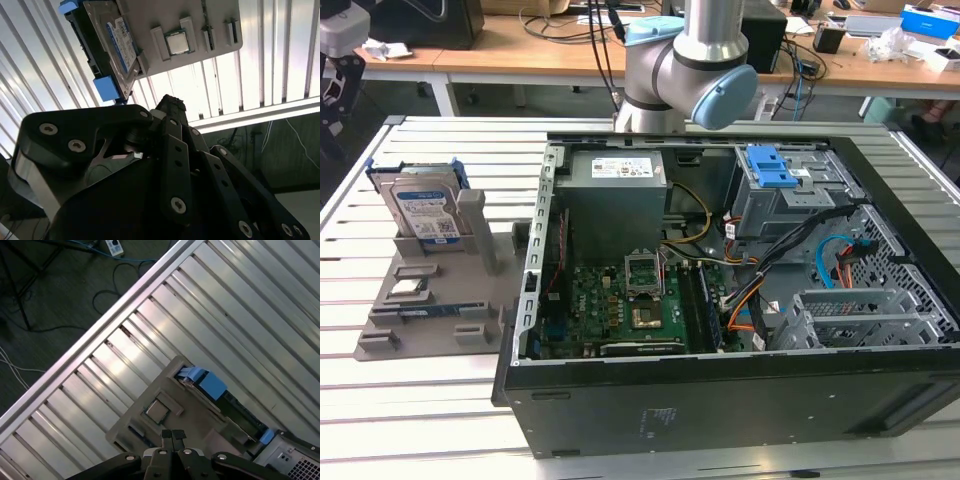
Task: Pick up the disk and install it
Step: 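Pick up the disk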
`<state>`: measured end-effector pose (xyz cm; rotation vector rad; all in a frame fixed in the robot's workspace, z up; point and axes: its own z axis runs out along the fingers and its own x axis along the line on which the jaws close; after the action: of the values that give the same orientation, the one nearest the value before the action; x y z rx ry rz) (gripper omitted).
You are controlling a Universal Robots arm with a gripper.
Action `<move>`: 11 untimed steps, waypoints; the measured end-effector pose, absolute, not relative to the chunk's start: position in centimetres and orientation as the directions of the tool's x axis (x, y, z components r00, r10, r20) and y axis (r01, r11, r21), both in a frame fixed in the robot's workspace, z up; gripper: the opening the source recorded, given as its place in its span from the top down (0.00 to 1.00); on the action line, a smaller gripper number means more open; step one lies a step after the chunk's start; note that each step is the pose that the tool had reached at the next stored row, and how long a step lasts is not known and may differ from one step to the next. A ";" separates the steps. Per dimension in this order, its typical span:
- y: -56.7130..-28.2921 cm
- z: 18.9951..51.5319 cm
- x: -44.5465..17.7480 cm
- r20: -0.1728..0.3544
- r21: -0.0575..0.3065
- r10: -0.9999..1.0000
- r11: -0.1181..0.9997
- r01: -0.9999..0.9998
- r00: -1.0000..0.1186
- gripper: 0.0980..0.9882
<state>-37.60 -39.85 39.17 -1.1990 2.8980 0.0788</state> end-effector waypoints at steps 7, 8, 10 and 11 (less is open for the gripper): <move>-39.8 39.2 -37.6 -0.023 0.045 -0.742 0.669 -0.742 -0.670 0.99; -39.8 39.2 -37.6 -0.023 0.045 -0.747 0.663 -0.748 -0.664 0.99; -39.8 39.2 -37.6 -0.023 0.045 -0.758 0.651 -0.758 -0.652 0.99; -39.8 39.2 -37.6 -0.023 0.045 -0.762 0.646 -0.762 -0.647 0.99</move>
<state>-37.60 -39.85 39.18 -1.3189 2.8478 0.0791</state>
